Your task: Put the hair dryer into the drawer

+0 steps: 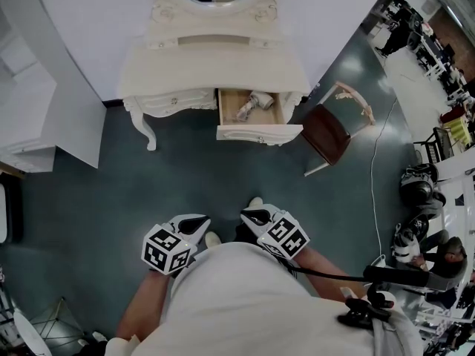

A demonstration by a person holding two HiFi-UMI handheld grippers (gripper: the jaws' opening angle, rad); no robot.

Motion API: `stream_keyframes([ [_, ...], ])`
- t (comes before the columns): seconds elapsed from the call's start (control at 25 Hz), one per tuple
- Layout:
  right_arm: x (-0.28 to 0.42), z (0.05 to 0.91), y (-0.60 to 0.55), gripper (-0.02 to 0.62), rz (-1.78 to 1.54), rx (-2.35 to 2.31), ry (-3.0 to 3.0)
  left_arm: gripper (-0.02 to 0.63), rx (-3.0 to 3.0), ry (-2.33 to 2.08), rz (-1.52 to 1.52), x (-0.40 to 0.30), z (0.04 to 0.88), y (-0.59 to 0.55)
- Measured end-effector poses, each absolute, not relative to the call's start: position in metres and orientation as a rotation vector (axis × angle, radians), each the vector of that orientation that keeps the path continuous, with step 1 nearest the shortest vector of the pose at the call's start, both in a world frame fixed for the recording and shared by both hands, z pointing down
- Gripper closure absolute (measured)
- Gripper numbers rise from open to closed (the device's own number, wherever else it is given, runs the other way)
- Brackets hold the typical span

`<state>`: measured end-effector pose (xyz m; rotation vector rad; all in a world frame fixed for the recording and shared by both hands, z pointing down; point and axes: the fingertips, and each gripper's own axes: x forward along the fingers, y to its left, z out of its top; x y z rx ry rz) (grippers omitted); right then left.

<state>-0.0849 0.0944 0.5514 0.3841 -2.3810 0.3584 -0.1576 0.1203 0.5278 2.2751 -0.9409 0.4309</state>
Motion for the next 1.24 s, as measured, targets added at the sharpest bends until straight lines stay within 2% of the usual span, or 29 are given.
stream_keyframes([
  [1.24,-0.073,0.564,0.077,0.597,0.389,0.364,-2.361,0.603,2.25,-0.889,0.467,-0.141,0.539,0.099],
])
